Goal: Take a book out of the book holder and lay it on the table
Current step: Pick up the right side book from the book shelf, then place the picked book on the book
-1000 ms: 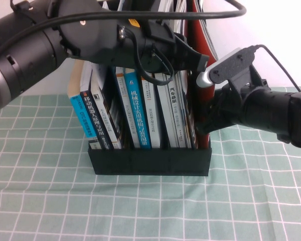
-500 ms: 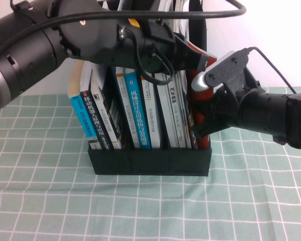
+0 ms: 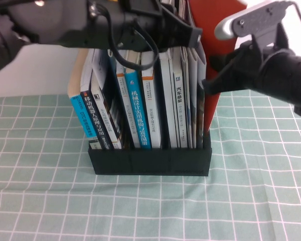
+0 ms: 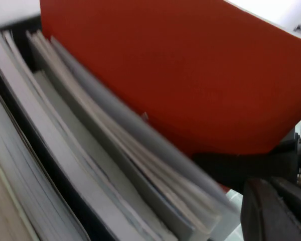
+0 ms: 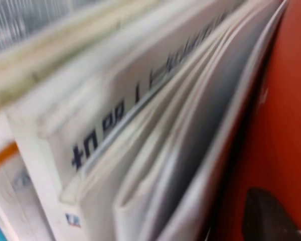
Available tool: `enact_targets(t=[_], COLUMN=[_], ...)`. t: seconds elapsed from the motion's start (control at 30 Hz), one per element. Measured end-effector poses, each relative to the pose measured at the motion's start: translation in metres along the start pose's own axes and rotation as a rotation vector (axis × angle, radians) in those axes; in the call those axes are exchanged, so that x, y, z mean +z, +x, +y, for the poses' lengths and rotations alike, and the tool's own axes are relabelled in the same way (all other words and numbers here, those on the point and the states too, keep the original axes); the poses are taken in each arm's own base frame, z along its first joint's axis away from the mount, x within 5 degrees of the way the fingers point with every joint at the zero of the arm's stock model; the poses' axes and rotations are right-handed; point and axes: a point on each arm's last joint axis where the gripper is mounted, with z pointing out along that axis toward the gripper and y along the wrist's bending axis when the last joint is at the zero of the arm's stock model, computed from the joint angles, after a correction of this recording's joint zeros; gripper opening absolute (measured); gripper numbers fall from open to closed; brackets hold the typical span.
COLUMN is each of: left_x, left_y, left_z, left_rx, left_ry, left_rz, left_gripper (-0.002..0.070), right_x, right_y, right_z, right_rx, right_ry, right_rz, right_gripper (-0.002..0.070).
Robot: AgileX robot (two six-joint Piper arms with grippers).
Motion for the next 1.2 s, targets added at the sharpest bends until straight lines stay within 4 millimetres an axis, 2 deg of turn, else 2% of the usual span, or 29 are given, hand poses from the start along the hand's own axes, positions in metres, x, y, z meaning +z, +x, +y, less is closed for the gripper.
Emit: enact_targets(t=[0.13,0.33,0.63,0.83,1.03,1.2], left_x=[-0.020,-0.041,-0.084,-0.118,-0.151,-0.177], left_y=[-0.008,-0.013,-0.020,-0.020,-0.014,-0.004], left_z=[-0.006,-0.012,-0.024,-0.030,-0.028,-0.018], left_rx=[0.010,0.032,0.072,0.132,0.127,0.084], left_ry=[0.007,0.012,0.023,0.002,-0.095,-0.255], left_rz=[-0.048,-0.072,-0.114,-0.122,-0.094,-0.031], left_gripper=[-0.0003,-0.0003,-0.0003,-0.0003,-0.0003,-0.0003], right_x=[-0.015,-0.045,-0.104,-0.139,-0.169,-0.180], right_y=[-0.013,-0.034,-0.093,-0.122,-0.140,-0.145], right_z=[-0.003,-0.008,-0.017,-0.021,-0.017,-0.009], right_rx=[0.006,0.018,0.016,0.003,-0.031,-0.098], right_ry=[0.014,0.052,0.092,0.112,0.062,-0.017], right_rz=[-0.047,-0.129,-0.359,-0.483,-0.591,-0.647], right_gripper=[0.0018,0.0017,0.0017,0.0017,0.0017,0.0017])
